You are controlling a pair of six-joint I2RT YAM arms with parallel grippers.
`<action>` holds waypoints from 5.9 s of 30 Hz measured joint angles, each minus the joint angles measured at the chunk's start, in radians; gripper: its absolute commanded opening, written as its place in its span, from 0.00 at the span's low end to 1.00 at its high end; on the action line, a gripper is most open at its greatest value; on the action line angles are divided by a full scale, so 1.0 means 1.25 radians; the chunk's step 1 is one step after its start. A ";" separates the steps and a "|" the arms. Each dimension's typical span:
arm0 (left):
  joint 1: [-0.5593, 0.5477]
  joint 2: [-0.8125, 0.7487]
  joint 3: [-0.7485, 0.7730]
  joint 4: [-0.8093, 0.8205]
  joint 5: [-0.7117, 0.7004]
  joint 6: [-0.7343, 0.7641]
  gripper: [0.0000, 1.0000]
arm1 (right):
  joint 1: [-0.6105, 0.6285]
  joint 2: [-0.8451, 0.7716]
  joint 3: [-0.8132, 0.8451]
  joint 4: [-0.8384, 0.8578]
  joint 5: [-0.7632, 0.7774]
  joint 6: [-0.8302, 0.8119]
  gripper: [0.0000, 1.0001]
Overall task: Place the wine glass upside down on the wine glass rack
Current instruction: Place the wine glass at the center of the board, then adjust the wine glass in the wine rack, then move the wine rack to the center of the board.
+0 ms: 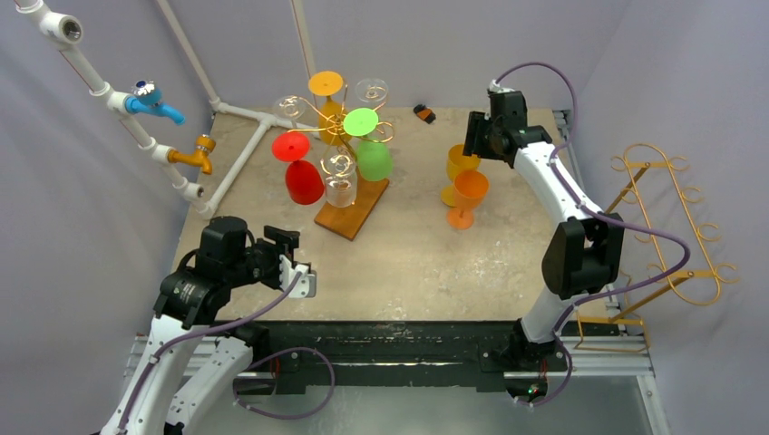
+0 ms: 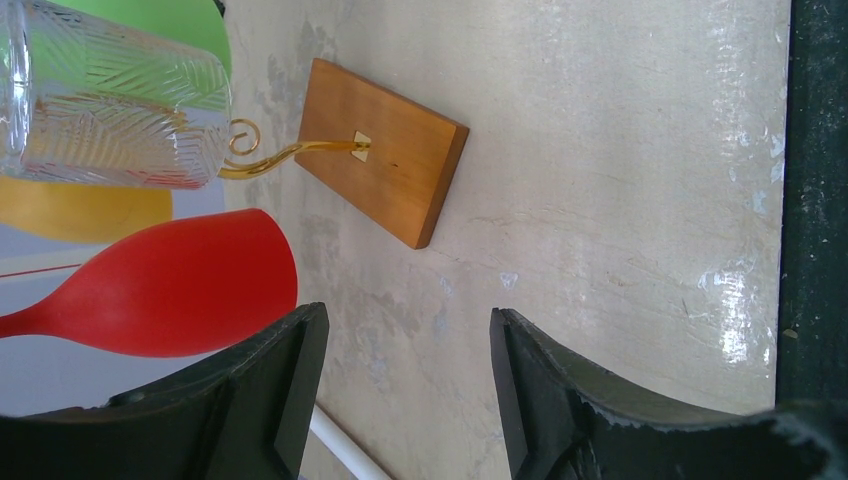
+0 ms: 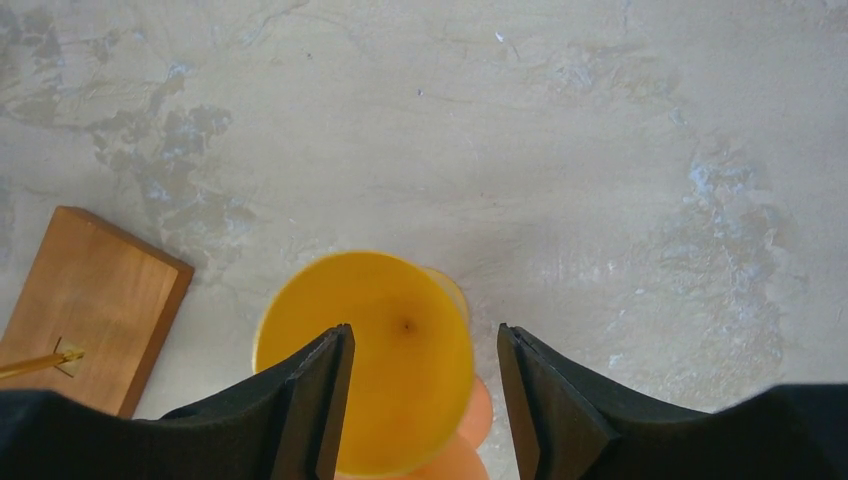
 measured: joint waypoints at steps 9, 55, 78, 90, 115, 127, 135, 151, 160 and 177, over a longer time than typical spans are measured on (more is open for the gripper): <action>0.000 0.006 0.000 0.005 -0.003 -0.008 0.65 | 0.001 -0.081 -0.002 0.023 -0.024 0.009 0.99; 0.000 0.064 0.068 0.040 -0.010 -0.078 0.70 | 0.273 -0.010 -0.347 0.834 -0.433 -0.241 0.99; 0.000 0.064 0.076 0.038 -0.015 -0.076 0.70 | 0.312 0.023 -0.335 0.921 -0.360 -0.240 0.77; 0.000 0.061 0.076 0.038 -0.015 -0.075 0.70 | 0.316 -0.038 -0.405 0.958 -0.349 -0.240 0.68; 0.000 0.059 0.076 0.039 -0.015 -0.074 0.70 | 0.316 -0.145 -0.504 1.020 -0.349 -0.240 0.64; 0.000 0.059 0.076 0.039 -0.018 -0.072 0.69 | 0.314 -0.155 -0.554 1.066 -0.343 -0.205 0.65; 0.000 0.054 0.076 0.039 -0.021 -0.072 0.69 | 0.283 -0.160 -0.576 1.096 -0.334 -0.152 0.69; 0.000 0.053 0.076 0.040 -0.021 -0.072 0.71 | 0.279 -0.142 -0.565 1.052 -0.307 -0.127 0.99; 0.000 0.053 0.076 0.040 -0.021 -0.072 0.77 | 0.279 -0.156 -0.566 1.013 -0.267 -0.126 0.99; 0.000 0.031 0.000 0.042 -0.029 -0.051 0.76 | 0.351 -0.403 -0.679 0.917 -0.222 -0.073 0.99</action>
